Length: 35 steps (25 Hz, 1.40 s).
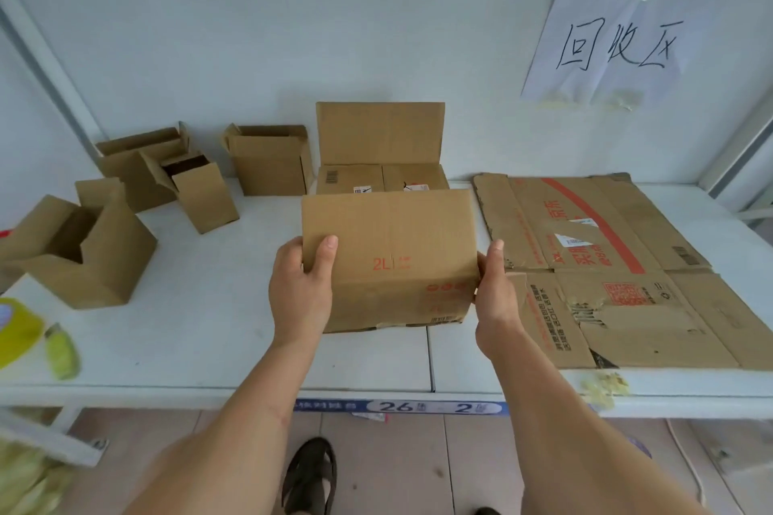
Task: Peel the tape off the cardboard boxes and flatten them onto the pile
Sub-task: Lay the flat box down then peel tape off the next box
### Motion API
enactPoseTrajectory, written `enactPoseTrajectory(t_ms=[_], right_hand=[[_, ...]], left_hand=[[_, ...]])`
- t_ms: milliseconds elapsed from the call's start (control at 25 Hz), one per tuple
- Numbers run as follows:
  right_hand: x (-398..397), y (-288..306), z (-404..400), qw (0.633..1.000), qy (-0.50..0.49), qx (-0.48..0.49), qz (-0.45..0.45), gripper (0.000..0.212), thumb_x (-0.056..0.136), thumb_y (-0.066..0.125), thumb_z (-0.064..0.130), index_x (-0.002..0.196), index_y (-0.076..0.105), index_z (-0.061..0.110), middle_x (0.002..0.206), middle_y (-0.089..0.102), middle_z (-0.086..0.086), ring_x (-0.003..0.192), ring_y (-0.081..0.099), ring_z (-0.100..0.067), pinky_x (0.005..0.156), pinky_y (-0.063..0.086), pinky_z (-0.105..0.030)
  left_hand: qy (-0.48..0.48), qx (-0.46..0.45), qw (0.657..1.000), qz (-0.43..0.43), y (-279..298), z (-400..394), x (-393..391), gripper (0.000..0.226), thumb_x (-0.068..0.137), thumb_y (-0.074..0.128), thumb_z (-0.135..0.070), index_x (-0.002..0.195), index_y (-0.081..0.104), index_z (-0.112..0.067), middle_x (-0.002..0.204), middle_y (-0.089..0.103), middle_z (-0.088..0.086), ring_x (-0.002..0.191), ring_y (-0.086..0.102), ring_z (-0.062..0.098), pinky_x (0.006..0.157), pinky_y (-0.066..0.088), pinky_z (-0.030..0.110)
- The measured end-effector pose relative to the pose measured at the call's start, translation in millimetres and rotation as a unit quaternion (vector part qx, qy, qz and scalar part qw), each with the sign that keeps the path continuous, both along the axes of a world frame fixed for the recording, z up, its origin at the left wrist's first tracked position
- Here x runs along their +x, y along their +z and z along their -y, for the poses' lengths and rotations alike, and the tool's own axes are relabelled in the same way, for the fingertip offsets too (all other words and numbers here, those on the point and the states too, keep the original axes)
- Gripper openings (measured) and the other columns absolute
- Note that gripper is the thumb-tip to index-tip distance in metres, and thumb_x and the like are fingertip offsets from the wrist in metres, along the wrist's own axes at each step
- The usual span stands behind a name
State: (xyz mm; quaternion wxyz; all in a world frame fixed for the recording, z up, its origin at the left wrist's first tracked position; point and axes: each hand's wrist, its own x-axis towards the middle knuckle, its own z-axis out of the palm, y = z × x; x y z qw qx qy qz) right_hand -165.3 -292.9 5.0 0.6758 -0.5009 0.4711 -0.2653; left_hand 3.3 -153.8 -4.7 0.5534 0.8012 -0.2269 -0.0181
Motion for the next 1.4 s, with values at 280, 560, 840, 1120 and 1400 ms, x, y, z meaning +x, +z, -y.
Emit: enactPoseTrajectory(t_ms=[280, 560, 840, 1120, 1400], right_hand=[[-1.3, 11.9, -0.6, 1.0, 0.023, -0.02, -0.002, 0.053, 0.09, 0.036, 0.074, 0.124, 0.052, 0.037, 0.113, 0.058, 0.01, 0.106, 0.054, -0.012, 0.105, 0.045, -0.046], [11.9, 35.1, -14.9, 0.986, -0.045, -0.144, 0.074, 0.044, 0.089, 0.055, 0.062, 0.124, 0.06, 0.036, 0.115, 0.062, 0.012, 0.099, 0.058, 0.005, 0.077, 0.044, -0.019], [28.4, 48.4, -31.4, 0.944, 0.116, -0.197, 0.238, 0.05, 0.103, 0.026, 0.048, 0.126, 0.063, 0.023, 0.129, 0.065, 0.004, 0.125, 0.056, -0.011, 0.105, 0.039, -0.038], [43.6, 20.8, -27.3, 0.963, 0.19, -0.167, 0.09, 0.047, 0.098, 0.038, 0.058, 0.128, 0.062, 0.031, 0.127, 0.064, 0.017, 0.122, 0.057, -0.003, 0.106, 0.044, -0.038], [58.0, -6.2, -20.7, 0.972, 0.168, -0.058, -0.155, 0.063, 0.083, 0.037, 0.08, 0.109, 0.052, 0.025, 0.106, 0.056, 0.007, 0.111, 0.054, -0.02, 0.104, 0.044, -0.045]], left_hand=[[0.054, -0.138, 0.964, -0.22, 5.2, -10.5, 1.7, 0.037, 0.089, 0.058, -0.057, 0.101, 0.061, -0.022, 0.098, 0.066, -0.007, 0.094, 0.063, 0.014, 0.079, 0.051, 0.032], [0.003, 0.002, 0.994, -0.111, 6.0, -28.7, 11.3, 0.053, 0.099, 0.05, -0.035, 0.148, 0.03, -0.031, 0.146, 0.033, -0.005, 0.119, 0.044, 0.014, 0.101, 0.039, 0.034], [-0.143, -0.15, 0.958, -0.197, 20.0, -27.1, -11.0, 0.037, 0.101, 0.029, -0.052, 0.119, 0.061, -0.044, 0.12, 0.066, -0.013, 0.118, 0.057, 0.006, 0.101, 0.043, 0.033], [-0.086, -0.091, 0.992, 0.035, 29.9, -33.4, 24.6, 0.062, 0.083, 0.051, -0.06, 0.14, 0.038, -0.038, 0.156, 0.02, -0.019, 0.143, 0.02, 0.002, 0.117, 0.028, 0.042], [-0.052, 0.017, 0.956, 0.288, 37.5, -41.9, 66.4, 0.077, 0.072, 0.048, -0.085, 0.086, 0.052, -0.009, 0.112, 0.06, 0.005, 0.13, 0.043, 0.022, 0.104, 0.039, 0.051]])
